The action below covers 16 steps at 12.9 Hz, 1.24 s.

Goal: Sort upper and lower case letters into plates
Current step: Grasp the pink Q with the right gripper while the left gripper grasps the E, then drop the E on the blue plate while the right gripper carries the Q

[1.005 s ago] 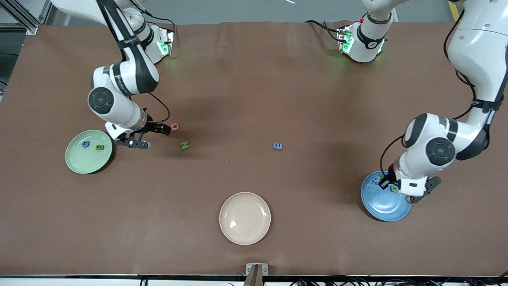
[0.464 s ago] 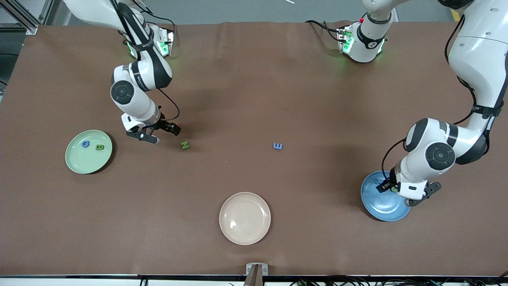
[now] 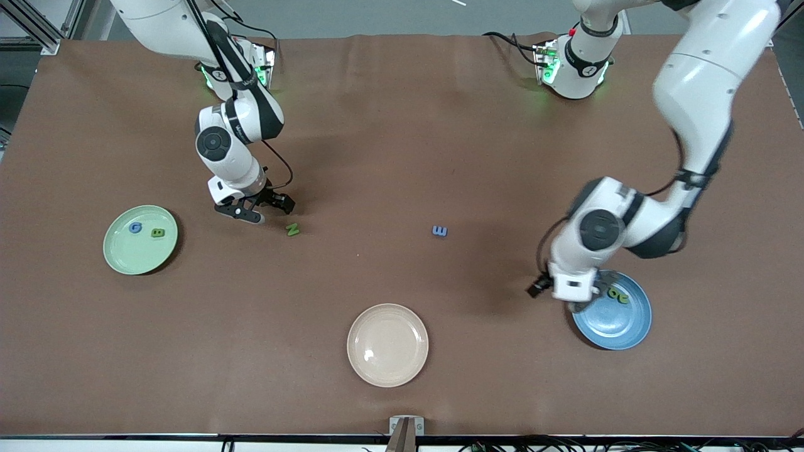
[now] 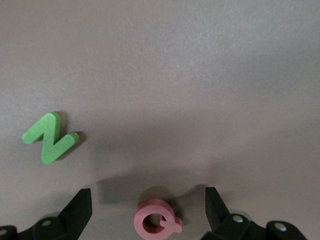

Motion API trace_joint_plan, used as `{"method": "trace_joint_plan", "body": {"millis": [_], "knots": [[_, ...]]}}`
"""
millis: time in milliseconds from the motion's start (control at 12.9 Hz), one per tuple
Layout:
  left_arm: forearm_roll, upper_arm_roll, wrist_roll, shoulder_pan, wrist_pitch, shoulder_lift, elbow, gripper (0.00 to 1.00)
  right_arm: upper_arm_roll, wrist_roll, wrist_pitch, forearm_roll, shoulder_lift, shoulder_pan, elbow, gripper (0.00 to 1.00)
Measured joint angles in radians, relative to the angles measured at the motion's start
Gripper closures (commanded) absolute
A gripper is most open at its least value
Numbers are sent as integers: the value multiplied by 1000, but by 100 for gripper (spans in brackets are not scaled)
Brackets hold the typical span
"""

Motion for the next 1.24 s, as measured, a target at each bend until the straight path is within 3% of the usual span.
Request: {"method": "trace_joint_plan", "body": {"millis": [309, 696, 851, 1083, 1237], "knots": [[0, 3, -281, -169, 12, 27, -2, 15, 0, 30, -3, 0, 1, 27, -7, 3], [0, 6, -614, -273, 110, 97, -4, 23, -3, 34, -3, 0, 1, 28, -12, 31], [0, 7, -697, -302, 121, 112, -4, 26, -3, 35, -3, 0, -4, 28, -12, 36], [0, 8, -762, -330, 121, 119, -7, 43, -4, 35, -5, 0, -9, 28, -13, 47], [0, 8, -769, -334, 121, 120, -10, 70, -5, 35, -7, 0, -12, 28, -13, 56]]}}
